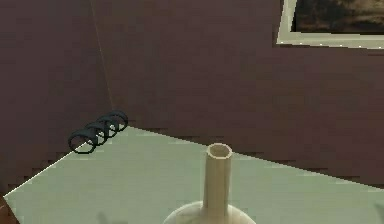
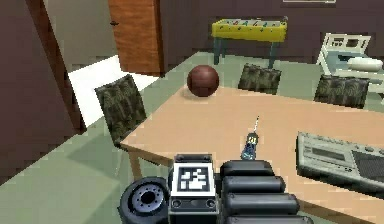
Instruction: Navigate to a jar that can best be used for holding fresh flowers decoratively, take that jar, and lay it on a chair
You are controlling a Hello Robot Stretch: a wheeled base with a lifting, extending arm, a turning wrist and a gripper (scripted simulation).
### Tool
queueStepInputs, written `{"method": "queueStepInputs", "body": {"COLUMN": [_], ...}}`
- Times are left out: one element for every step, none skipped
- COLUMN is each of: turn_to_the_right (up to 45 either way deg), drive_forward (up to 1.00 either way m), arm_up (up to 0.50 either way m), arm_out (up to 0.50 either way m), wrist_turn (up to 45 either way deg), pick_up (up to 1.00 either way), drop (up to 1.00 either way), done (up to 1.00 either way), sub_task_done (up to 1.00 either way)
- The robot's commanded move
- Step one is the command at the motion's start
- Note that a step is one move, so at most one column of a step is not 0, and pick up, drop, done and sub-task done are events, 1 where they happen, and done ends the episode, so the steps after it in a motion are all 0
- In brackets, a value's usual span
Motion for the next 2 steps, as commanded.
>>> {"method": "queueStepInputs", "body": {"turn_to_the_right": [-45.0,-21.0], "drive_forward": [0.00,0.00], "arm_up": [0.00,0.00], "arm_out": [0.00,0.00], "wrist_turn": [0.0,0.0], "pick_up": [0.00,0.00], "drop": [0.00,0.00], "done": [0.00,0.00], "sub_task_done": [0.00,0.00]}}
